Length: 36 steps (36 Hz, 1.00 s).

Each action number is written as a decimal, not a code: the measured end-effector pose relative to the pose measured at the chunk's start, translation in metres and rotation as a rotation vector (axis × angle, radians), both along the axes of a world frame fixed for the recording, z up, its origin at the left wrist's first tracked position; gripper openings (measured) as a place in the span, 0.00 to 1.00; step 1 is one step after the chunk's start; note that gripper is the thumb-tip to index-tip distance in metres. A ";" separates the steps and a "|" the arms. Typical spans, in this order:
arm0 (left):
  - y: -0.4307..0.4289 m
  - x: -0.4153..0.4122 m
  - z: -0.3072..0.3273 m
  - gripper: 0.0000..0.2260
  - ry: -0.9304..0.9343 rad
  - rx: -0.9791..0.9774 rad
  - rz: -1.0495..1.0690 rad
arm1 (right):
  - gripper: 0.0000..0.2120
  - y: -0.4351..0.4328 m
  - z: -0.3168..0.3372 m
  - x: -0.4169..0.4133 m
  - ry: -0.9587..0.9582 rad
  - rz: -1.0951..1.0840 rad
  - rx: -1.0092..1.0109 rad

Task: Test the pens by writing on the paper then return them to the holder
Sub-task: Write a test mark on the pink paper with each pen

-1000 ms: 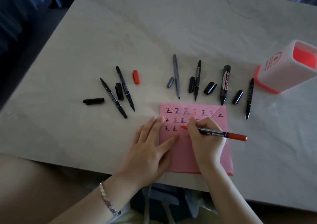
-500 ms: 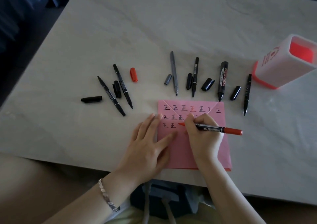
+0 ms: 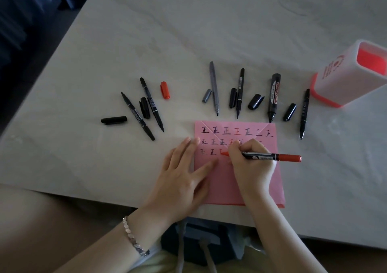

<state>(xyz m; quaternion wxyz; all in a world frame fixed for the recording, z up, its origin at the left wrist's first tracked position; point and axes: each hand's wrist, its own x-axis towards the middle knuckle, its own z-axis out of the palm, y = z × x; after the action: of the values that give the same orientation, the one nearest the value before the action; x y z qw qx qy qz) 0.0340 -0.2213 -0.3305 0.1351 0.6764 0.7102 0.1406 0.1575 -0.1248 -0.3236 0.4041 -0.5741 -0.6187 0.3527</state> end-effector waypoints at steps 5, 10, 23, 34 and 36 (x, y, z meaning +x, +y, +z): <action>0.000 0.001 0.000 0.20 0.033 0.007 0.002 | 0.14 0.000 0.000 -0.002 -0.006 -0.010 -0.003; 0.000 0.000 0.001 0.19 0.003 -0.001 -0.004 | 0.15 0.000 0.001 -0.001 0.006 -0.040 0.003; 0.001 0.001 -0.001 0.20 0.024 0.013 0.005 | 0.16 0.000 0.002 -0.002 0.016 0.023 -0.013; 0.000 0.001 -0.001 0.20 0.027 0.005 0.001 | 0.14 -0.001 0.002 -0.002 -0.008 -0.020 0.034; 0.000 0.001 -0.001 0.19 0.026 0.001 0.000 | 0.13 0.000 0.001 -0.002 0.003 -0.063 0.034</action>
<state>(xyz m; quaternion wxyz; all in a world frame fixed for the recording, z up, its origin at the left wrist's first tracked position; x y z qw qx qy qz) 0.0346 -0.2216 -0.3312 0.1256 0.6783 0.7118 0.1324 0.1550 -0.1252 -0.3223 0.4257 -0.5859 -0.6054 0.3301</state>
